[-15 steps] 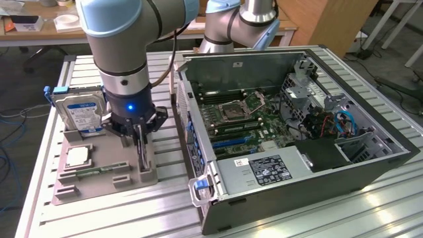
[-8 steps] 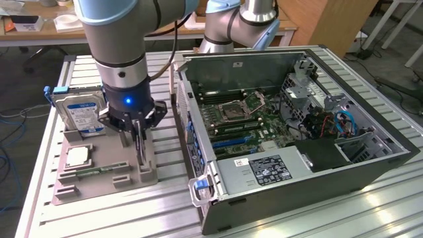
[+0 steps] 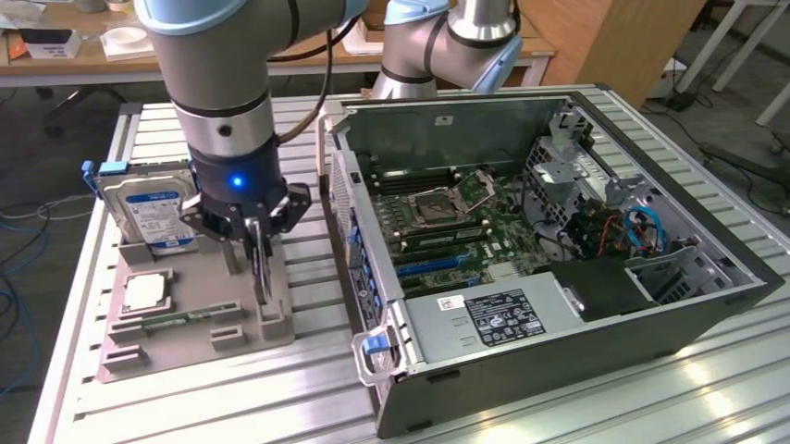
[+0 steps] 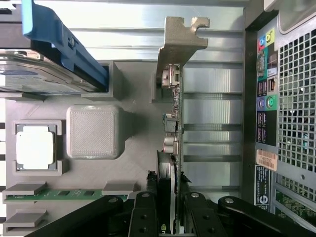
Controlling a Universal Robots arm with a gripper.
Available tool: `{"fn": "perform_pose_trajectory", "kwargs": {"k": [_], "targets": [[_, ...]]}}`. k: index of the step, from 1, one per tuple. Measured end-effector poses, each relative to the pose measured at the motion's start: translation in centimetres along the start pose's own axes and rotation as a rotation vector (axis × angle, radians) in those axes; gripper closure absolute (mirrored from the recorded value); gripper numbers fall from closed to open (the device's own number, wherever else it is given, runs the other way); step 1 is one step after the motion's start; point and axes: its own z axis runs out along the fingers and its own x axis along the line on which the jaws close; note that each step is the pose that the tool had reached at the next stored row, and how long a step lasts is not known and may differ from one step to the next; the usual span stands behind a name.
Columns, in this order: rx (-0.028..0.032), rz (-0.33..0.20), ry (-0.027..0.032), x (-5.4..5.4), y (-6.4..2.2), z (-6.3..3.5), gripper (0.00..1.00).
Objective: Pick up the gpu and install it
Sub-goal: 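Pick up the gpu and move the gpu toward the slot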
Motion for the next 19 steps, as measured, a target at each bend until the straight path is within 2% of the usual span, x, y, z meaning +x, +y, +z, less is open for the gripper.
{"fn": "perform_pose_trajectory", "kwargs": {"k": [6, 19], "targets": [[-0.0038, 0.000, -0.0003, -0.01, 0.01, -0.40, 0.73], [-0.0042, 0.000, 0.0001, 0.00, 0.02, -0.75, 0.73]]}}
